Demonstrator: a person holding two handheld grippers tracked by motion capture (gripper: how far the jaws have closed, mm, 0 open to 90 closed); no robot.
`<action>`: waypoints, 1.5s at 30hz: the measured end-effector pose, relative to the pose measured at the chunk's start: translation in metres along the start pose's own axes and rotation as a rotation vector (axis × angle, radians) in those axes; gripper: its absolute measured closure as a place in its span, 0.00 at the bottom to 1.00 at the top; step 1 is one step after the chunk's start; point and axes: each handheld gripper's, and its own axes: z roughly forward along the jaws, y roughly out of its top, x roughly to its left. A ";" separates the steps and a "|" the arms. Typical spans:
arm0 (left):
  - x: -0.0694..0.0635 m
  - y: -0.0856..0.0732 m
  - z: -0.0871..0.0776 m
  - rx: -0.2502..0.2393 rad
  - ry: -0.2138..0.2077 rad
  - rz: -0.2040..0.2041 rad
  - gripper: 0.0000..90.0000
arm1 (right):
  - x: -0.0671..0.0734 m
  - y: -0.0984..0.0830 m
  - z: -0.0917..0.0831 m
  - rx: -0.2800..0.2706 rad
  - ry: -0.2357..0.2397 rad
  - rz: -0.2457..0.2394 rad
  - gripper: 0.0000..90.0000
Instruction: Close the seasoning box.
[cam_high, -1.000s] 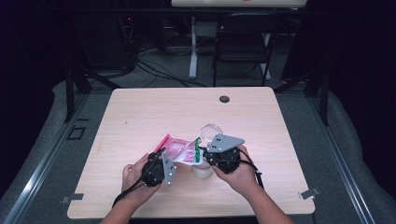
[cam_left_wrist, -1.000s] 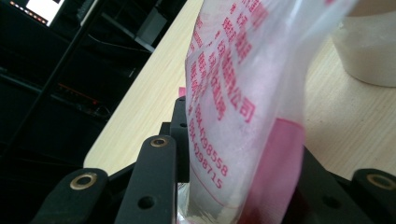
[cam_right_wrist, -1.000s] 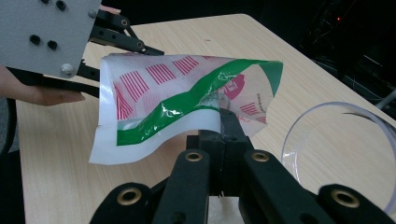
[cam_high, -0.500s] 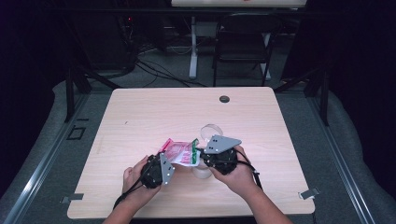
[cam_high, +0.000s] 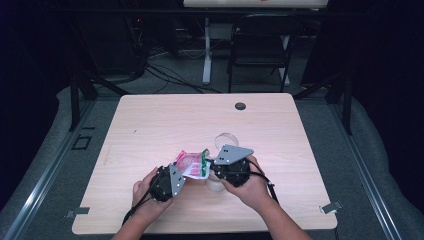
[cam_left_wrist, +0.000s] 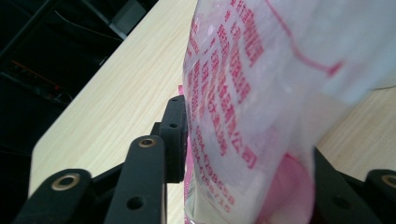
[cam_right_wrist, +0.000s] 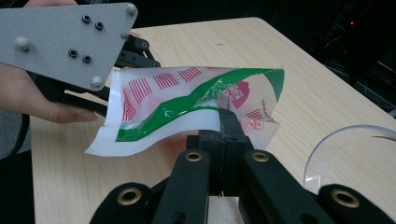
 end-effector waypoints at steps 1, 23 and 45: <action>0.001 0.000 0.001 0.001 -0.008 -0.003 0.71 | 0.000 0.000 0.000 0.000 0.000 0.000 1.00; 0.007 -0.012 0.015 0.020 -0.147 -0.179 0.72 | -0.001 -0.008 0.016 0.022 0.010 0.018 1.00; 0.012 -0.021 0.022 0.014 -0.195 -0.287 0.90 | 0.005 -0.006 0.021 0.031 0.008 0.014 0.93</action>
